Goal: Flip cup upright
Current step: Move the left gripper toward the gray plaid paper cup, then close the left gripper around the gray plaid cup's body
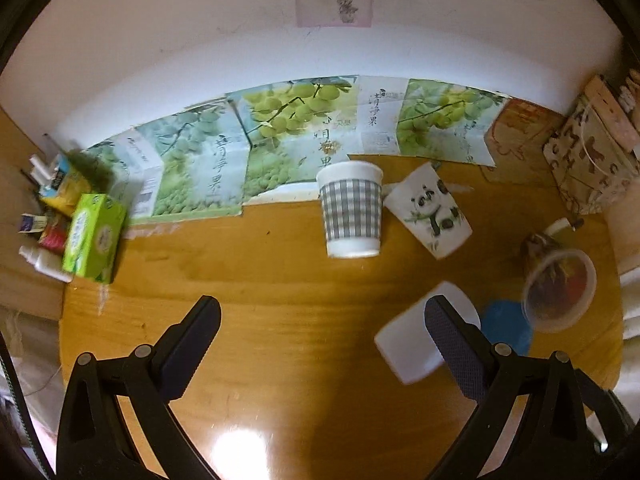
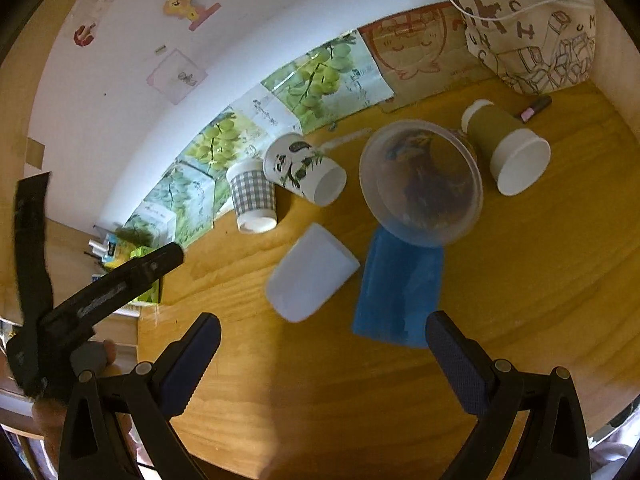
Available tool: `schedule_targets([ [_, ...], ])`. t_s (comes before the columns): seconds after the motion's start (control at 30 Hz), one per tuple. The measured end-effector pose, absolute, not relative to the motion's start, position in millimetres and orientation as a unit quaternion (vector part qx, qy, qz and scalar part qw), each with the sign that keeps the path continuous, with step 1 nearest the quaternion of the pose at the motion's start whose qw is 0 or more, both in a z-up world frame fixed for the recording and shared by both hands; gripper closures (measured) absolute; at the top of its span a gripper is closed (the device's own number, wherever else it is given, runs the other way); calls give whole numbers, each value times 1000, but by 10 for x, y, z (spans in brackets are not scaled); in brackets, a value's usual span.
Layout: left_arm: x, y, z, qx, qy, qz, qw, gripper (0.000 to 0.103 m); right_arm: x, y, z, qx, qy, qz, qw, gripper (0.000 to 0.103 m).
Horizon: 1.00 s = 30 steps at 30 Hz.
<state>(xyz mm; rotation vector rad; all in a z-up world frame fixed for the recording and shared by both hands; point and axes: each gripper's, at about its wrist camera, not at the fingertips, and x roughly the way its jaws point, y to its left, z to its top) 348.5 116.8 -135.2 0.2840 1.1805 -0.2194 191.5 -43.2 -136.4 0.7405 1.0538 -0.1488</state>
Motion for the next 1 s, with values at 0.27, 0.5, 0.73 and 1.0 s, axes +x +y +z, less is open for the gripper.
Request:
schedule_targets([
  [0.27,3914,1065,-1674,118,557,-114,814,1,2133,-389,-1389,324,462,-71,823,0],
  [0.5,4180,983,-1939,110,573,-114,804,1,2281,-278,-1398,296,459,-63,835,0],
  [0.73,4338,929,-2171,92,594,-121,790,1,2368,-207,-1459,286,473,-54,832,0],
  [1.0,4398,931,-2325,87,607,-132,779,12,2388,-219,-1496,283,478,-58,829,0],
])
